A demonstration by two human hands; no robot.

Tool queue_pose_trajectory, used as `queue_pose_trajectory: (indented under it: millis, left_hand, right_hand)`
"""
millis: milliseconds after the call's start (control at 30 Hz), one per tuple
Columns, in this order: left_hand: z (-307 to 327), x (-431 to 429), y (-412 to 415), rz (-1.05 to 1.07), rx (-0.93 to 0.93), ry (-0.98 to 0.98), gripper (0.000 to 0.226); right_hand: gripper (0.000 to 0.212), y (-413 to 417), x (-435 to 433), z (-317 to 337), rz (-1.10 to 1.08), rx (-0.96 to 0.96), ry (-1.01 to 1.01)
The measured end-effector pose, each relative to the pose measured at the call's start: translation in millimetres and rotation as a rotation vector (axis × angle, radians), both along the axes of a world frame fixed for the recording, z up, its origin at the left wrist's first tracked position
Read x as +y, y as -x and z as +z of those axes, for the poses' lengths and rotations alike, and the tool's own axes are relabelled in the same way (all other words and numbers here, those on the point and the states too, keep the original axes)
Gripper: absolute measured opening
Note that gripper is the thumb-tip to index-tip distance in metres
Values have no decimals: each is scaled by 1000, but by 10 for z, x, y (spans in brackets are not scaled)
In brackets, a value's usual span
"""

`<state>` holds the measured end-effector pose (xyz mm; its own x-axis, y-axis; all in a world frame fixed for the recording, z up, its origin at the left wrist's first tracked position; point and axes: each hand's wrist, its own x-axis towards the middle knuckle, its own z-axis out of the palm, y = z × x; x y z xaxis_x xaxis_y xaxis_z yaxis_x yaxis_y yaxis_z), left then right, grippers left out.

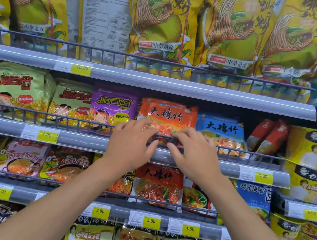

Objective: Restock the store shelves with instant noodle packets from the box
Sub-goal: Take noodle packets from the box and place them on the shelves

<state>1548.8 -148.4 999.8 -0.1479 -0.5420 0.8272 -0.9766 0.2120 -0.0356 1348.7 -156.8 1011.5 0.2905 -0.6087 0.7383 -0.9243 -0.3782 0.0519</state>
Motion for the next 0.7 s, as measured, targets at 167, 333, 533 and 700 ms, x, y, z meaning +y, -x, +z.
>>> queue_pose_trajectory:
  millis: [167,333,533,700]
  left_hand:
    - [-16,28,-50,-37,101,-6,39]
    - [24,92,-117,59,209,15,41]
    - [71,40,-39,80,260,-36,38]
    - [22,34,34,108,218,-30,33]
  right_hand:
    - [37,228,121,93,38,-182,-20]
    - [36,1049,32,311,-403,-458,-90]
    - [43,1388,-129,517,-535,-526,-340]
    - [48,1458,-311,655,-517,-518,-491]
